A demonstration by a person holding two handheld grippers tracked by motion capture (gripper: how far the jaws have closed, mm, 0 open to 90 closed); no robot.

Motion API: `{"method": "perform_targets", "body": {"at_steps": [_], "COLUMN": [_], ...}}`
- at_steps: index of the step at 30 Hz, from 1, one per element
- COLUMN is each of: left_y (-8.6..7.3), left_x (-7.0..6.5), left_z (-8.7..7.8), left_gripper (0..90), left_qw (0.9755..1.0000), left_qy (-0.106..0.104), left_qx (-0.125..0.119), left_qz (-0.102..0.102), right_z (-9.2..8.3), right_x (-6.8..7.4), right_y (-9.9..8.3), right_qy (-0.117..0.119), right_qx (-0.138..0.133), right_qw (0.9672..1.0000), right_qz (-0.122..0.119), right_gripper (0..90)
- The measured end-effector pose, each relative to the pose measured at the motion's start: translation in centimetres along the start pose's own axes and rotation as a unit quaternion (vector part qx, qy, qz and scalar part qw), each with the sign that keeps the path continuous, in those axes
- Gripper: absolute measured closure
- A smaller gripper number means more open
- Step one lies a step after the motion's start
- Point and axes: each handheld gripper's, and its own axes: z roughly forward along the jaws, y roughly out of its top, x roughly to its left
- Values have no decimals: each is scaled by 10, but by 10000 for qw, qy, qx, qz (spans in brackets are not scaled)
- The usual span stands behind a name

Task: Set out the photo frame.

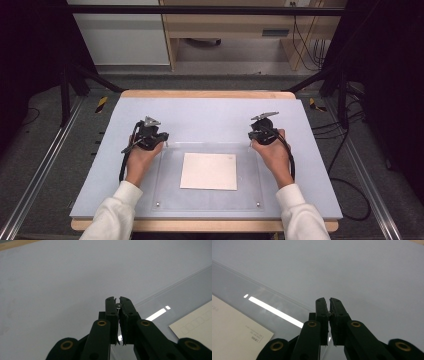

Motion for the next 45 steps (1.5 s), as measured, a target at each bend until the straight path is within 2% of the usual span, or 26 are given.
{"method": "perform_targets", "body": {"at_steps": [6, 12, 25, 45], "left_y": [4, 7, 14, 18], "left_x": [3, 8, 16, 17], "left_z": [2, 5, 10, 12], "left_gripper": [852, 852, 852, 852], "left_qw": [9999, 9996, 9983, 9972], "left_qy": [-62, -166, -349, -369], "left_qx": [120, 185, 347, 525], "left_qz": [-37, -157, -316, -374], "right_z": [2, 6, 11, 11], "right_x": [-2, -5, -13, -12], "right_y": [4, 6, 11, 8], "right_qy": [8, 33, 241, 197], "right_qx": [109, 69, 106, -40], "right_qw": [9999, 9999, 9992, 9997], "right_qz": [21, 74, 305, 110], "right_gripper": [859, 858, 856, 830]}}
